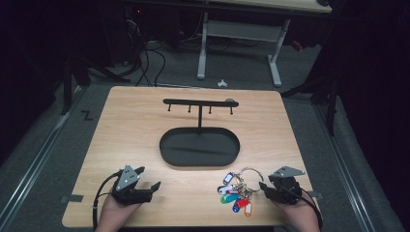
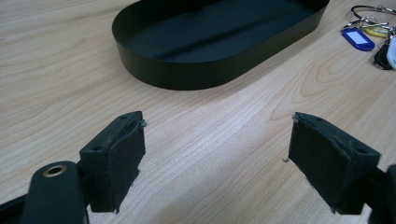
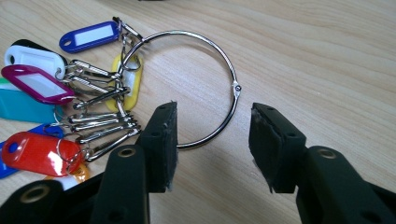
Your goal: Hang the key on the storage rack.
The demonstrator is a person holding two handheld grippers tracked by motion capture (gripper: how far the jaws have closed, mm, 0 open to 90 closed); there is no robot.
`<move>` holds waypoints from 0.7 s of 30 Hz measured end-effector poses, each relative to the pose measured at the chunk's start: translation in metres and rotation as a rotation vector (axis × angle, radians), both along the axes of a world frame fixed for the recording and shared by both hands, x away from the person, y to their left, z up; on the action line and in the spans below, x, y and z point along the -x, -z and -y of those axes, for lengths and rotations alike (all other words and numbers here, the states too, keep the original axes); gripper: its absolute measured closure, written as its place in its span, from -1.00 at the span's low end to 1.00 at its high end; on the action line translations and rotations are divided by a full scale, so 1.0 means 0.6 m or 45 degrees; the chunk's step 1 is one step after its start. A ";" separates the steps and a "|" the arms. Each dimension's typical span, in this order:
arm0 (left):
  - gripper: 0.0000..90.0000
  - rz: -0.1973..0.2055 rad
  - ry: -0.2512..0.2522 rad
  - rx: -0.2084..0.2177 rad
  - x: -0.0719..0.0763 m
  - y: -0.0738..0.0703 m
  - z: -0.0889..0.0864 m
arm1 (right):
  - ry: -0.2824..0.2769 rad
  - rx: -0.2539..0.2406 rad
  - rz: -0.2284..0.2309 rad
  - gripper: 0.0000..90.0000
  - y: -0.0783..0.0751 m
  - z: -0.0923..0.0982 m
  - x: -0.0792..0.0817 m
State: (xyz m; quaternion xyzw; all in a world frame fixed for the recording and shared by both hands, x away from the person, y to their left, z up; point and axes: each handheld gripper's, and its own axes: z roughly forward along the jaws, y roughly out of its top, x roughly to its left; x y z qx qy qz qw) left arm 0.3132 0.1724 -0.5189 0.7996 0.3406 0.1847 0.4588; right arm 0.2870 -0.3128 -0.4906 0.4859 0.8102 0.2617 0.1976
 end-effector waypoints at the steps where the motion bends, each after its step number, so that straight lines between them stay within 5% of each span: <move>1: -0.57 0.000 0.000 0.000 0.000 0.000 0.000 | 0.000 0.000 0.000 0.16 0.000 0.000 0.000; 9: -0.57 0.002 0.006 -0.017 0.007 -0.002 0.000 | -0.016 -0.046 -0.115 0.03 -0.015 -0.011 -0.019; 21: -0.57 0.004 0.008 -0.019 0.010 -0.003 -0.001 | -0.053 0.136 -0.258 0.10 -0.035 -0.027 -0.063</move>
